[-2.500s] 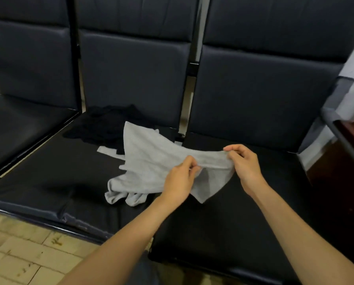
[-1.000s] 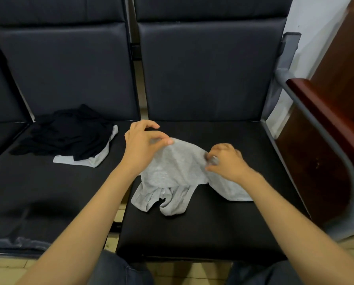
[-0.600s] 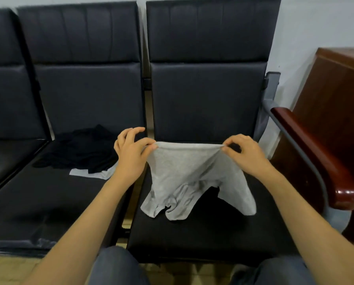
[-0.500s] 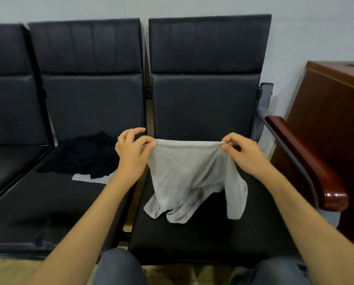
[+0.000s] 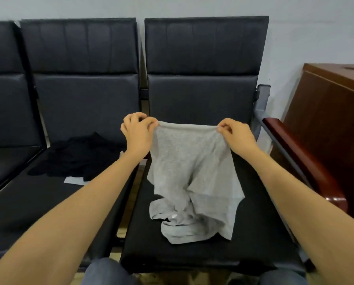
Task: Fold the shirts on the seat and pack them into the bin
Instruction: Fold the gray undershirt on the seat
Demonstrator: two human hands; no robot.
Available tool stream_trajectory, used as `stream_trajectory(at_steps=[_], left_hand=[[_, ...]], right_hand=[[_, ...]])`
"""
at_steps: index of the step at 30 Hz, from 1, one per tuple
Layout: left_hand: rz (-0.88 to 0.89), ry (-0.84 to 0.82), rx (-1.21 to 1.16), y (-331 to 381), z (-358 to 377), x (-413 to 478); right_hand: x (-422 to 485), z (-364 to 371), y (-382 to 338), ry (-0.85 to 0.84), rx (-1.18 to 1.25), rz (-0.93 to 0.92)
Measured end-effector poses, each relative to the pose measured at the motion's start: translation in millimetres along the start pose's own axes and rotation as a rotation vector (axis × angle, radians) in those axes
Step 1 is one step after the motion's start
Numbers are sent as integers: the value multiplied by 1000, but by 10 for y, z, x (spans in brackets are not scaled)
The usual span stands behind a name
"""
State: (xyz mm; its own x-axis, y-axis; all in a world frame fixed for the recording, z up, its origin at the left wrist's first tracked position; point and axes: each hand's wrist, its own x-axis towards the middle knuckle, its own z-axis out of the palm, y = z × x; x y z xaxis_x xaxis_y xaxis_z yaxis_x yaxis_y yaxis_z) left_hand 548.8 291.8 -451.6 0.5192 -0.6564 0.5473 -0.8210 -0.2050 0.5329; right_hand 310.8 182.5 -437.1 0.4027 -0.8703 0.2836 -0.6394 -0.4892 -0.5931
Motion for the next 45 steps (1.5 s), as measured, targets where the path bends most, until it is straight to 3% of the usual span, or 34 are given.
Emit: stream_trajectory(at_steps=[3, 5, 7, 10, 17, 19, 21, 24, 27, 29, 31, 36, 39, 43, 45], left_hand=[[-47, 39, -12, 59, 319, 241], [-103, -97, 101, 72, 617, 258], [-126, -301, 236, -10, 946, 57], [-24, -504, 288, -194, 1268, -507], [189, -938, 371, -575, 1206, -1568], [203, -924, 348, -568, 1066, -1664], [179, -923, 224, -493, 892, -1687], [-40, -885, -45, -410, 697, -1658], [44, -714, 5, -435, 767, -1597], [139, -776, 41, -429, 920, -1651], [207, -785, 66, -428, 1072, -1698], [112, -478, -48, -422, 1356, -1253], [19, -552, 84, -364, 1610, -818], [-74, -794, 274, -385, 1936, -504], [-39, -706, 228, -413, 1980, -437]], right_hand=[[212, 214, 104, 161, -79, 34], [282, 403, 226, 130, -165, 94], [213, 651, 373, -6, -273, 112], [-38, 1041, 554, -212, -390, 65], [-1014, 1463, 793, -628, -369, -103], [-1174, 1396, 822, -673, -426, -145], [-1213, 1229, 828, -728, -360, -68], [-1172, 972, 821, -844, -145, 113], [-1091, 905, 886, -573, -124, 199], [-1045, 936, 977, -412, -235, 269], [-984, 973, 1131, -400, -283, 398], [-634, 991, 1491, -324, -163, 633], [-390, 1017, 1629, -365, -244, 651], [-189, 1144, 1714, -465, -193, 643], [-130, 1158, 1678, -467, -257, 599]])
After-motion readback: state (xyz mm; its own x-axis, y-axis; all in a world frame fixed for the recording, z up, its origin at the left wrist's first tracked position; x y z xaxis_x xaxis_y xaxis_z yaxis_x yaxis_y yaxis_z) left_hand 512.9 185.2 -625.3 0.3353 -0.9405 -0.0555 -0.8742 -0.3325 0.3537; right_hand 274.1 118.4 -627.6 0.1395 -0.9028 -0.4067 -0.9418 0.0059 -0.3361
